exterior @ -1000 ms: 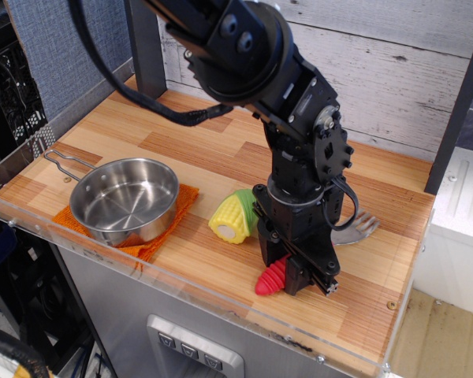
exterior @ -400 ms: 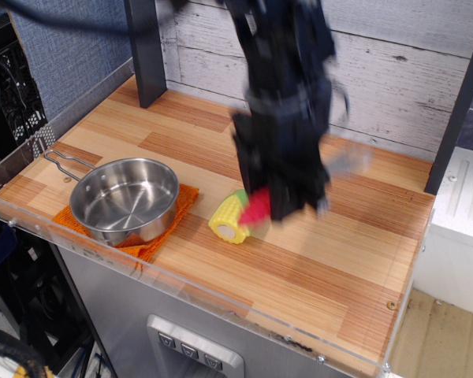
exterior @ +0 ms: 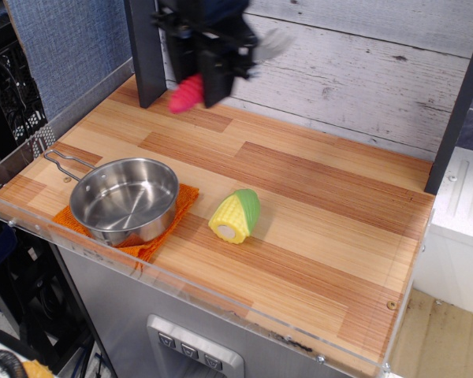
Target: Put the red fork above the pan
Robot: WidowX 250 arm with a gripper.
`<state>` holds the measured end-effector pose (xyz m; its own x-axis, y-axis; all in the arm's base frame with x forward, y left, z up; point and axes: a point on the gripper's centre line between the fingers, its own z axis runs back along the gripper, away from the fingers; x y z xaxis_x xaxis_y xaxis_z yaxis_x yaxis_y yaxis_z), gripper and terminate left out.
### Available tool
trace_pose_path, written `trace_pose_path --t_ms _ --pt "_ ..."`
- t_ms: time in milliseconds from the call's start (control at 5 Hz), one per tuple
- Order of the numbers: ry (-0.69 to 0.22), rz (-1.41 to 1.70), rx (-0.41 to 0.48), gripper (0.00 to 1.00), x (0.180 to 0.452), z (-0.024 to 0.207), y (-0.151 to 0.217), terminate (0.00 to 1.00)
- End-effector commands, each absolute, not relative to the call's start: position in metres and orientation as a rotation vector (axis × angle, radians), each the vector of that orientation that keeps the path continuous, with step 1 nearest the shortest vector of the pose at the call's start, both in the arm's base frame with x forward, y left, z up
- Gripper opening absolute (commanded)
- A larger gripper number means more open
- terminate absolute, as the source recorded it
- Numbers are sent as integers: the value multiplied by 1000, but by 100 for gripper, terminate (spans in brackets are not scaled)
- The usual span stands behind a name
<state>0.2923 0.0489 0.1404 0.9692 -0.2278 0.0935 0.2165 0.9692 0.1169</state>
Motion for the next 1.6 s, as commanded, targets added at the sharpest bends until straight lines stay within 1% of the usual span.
trace_pose_path --t_ms 0,400,600,800,1200,1400 --pt "-14 -86 93 0 290 109 142 0" --pt "66 -10 123 0 293 96 184 0" --pt "93 6 106 0 301 83 191 0" --pt "129 -21 93 0 313 65 183 0" --pt "216 -133 54 0 318 13 145 0" --pt "205 -134 59 100 315 2 134 0"
